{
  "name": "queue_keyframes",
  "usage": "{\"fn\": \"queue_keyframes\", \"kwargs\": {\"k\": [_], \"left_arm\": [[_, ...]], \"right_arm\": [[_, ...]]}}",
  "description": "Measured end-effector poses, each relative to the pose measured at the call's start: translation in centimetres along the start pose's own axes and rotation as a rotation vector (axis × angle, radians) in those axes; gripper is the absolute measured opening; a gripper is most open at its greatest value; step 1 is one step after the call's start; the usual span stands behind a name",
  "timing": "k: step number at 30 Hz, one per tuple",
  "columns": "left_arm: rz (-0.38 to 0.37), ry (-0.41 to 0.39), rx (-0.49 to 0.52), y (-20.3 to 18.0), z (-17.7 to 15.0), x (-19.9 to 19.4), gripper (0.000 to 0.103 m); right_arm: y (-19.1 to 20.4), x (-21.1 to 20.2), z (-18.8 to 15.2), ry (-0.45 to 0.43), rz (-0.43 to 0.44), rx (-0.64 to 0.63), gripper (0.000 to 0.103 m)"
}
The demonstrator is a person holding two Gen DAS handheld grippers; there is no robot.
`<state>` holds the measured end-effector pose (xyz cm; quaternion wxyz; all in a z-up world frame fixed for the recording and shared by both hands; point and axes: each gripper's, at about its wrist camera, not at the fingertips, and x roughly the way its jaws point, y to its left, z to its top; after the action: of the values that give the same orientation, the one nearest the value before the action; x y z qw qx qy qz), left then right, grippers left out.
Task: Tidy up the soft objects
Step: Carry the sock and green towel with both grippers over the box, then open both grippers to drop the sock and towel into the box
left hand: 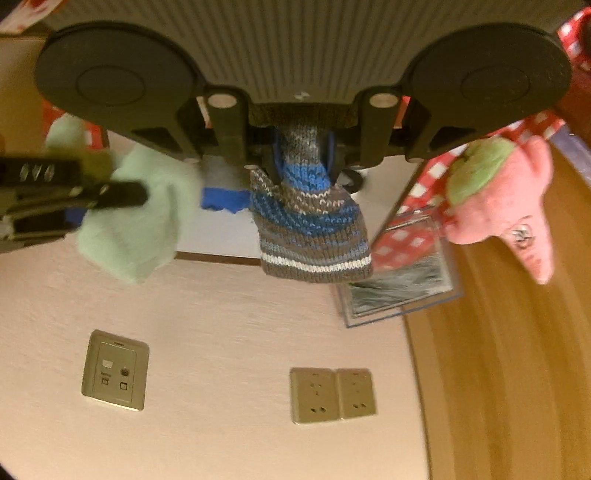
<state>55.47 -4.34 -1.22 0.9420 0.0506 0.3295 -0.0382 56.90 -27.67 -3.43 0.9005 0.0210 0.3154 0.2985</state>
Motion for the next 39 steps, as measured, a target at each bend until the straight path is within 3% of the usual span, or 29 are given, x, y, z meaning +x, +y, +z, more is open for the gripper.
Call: {"fn": "queue_keyframes", "kwargs": {"k": [7, 12, 18, 20, 22, 24, 31, 39], "left_arm": [[-0.077, 0.060, -0.024, -0.4, 0.8, 4.8, 0.026], [-0.050, 0.084, 0.019, -1.0, 0.6, 6.6, 0.041], [-0.026, 0.120, -0.020, 0.3, 0.3, 6.7, 0.051], [-0.011, 0.132, -0.041, 0.8, 0.1, 6.4, 0.058], [-0.002, 0.144, -0.064, 1.3, 0.0, 6.2, 0.063], [0.005, 0.151, -0.070, 1.7, -0.3, 5.8, 0.064], [0.037, 0.164, -0.107, 2.0, -2.0, 3.3, 0.068], [0.118, 0.158, -0.154, 0.7, -5.4, -1.9, 0.077]], "right_arm": [[-0.9, 3.0, 0.4, 0.040, -0.011, 0.013, 0.027], [-1.6, 3.8, 0.6, 0.053, -0.023, 0.027, 0.027], [-1.9, 4.7, 0.8, 0.058, -0.028, 0.037, 0.028], [-2.0, 5.0, 0.8, 0.036, -0.024, 0.046, 0.036], [-2.1, 5.3, 0.7, 0.021, -0.014, 0.056, 0.066], [-2.1, 5.9, 0.6, 0.025, -0.039, 0.055, 0.073], [-1.6, 5.5, -1.3, 0.078, -0.058, 0.059, 0.073], [0.6, 1.3, -3.0, 0.037, -0.079, 0.039, 0.073]]}}
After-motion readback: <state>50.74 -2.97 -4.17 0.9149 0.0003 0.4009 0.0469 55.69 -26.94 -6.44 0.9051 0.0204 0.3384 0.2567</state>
